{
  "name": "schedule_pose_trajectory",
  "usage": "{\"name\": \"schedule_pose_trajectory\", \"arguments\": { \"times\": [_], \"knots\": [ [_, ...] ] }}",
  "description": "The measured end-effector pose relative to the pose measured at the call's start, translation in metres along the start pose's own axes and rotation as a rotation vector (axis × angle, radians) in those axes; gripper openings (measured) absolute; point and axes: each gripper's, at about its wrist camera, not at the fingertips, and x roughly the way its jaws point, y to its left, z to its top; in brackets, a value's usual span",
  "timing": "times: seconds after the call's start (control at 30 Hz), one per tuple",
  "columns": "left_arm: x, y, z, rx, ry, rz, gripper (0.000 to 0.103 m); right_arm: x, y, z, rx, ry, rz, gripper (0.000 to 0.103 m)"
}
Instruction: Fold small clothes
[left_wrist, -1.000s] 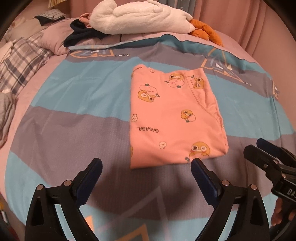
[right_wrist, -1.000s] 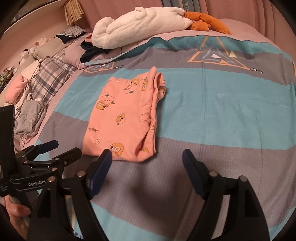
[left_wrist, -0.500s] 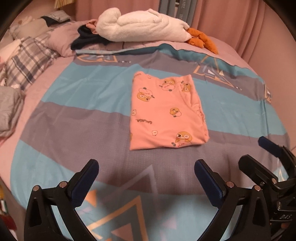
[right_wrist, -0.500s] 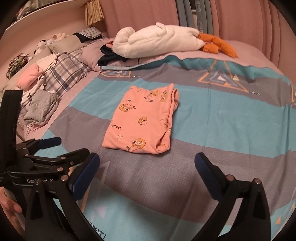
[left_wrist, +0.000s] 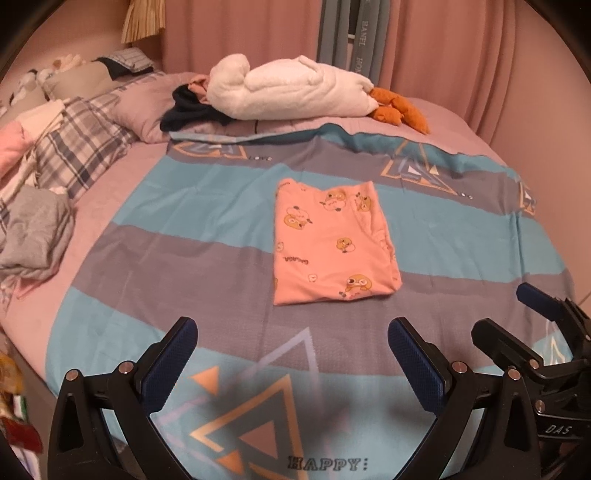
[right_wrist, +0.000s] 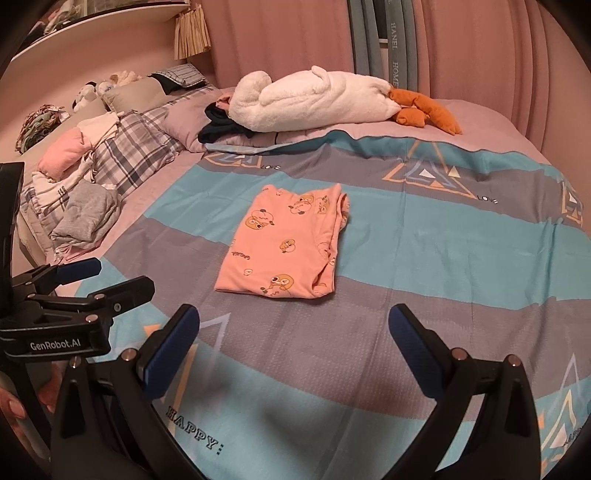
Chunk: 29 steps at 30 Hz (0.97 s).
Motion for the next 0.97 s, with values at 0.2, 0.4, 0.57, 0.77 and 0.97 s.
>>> {"name": "schedule_pose_trajectory", "arguments": {
  "times": [0.2,0.4,0.57,0.77,0.97],
  "knots": [
    [-0.010,-0.002,-0.004,0.023,-0.012,0.016,0.102,-0.014,0.008,-0.003,-0.011,-0.020,0.008,0.103],
    [-0.017,-0.004,-0.006,0.031,-0.024,0.025,0.102,-0.019,0.010,-0.004,-0.010,-0.022,0.007,0.103],
    [-0.018,-0.007,-0.007,0.036,-0.025,0.026,0.102,-0.022,0.010,-0.005,-0.008,-0.023,0.003,0.103],
    [-0.020,-0.008,-0.008,0.032,-0.025,0.021,0.102,-0.024,0.009,-0.005,-0.008,-0.025,0.005,0.103],
    [-0.020,-0.009,-0.009,0.029,-0.022,0.023,0.102,-0.025,0.011,-0.005,-0.005,-0.023,0.011,0.103]
  ]
}}
